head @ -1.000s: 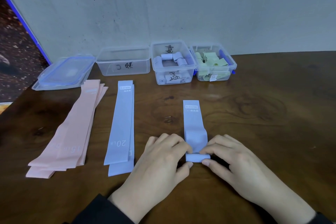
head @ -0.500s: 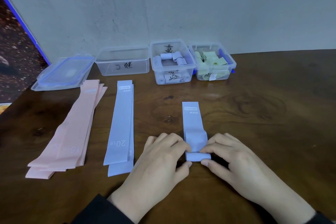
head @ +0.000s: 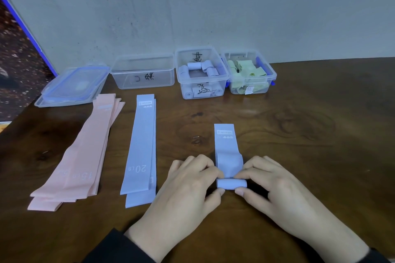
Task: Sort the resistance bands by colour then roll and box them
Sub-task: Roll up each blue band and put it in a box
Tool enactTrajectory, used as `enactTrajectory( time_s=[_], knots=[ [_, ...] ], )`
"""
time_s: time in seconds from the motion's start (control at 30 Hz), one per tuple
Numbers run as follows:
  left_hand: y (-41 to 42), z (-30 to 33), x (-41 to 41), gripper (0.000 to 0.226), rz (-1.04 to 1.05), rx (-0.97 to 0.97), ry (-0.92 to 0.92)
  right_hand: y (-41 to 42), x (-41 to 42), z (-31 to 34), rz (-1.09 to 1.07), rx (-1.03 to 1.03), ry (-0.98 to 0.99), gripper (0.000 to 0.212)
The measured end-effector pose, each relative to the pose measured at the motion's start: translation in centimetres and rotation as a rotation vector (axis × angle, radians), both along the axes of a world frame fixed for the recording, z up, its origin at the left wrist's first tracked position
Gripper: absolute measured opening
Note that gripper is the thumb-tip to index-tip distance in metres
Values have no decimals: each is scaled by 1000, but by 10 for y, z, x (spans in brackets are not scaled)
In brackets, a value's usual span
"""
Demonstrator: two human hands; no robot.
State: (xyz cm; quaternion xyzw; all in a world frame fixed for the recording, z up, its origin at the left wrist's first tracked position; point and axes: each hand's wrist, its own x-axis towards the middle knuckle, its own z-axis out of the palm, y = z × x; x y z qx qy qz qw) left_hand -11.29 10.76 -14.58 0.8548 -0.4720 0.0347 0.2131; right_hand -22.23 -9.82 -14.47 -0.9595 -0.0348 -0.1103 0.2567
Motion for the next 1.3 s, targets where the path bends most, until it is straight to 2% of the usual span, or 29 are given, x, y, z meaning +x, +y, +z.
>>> enactTrajectory(
  time_s=[0.17,0.37,0.6,0.77,0.97,1.17,1.3],
  knots=[
    [0,0,0,38,7,-4,-12,0,0,1,-13,8,-10,14],
    [0,-1,0,34,11,-19,-20,0,0,-2,-15,-10,-26,29],
    [1,-1,0,36,17,-12,-30,0,0,0,-17,-3,-10,17],
    [1,-2,1,34,19,-6,-26,0,1,-2,-26,-17,-19,30],
    [1,0,0,37,24,-4,-14,0,0,0,-25,7,-18,15],
    [0,-1,1,35,27,-14,-4,1,1,-2,-9,-25,-27,28],
    [0,-1,0,37,24,-7,3,0,0,-1,-25,-7,-18,22]
  ],
)
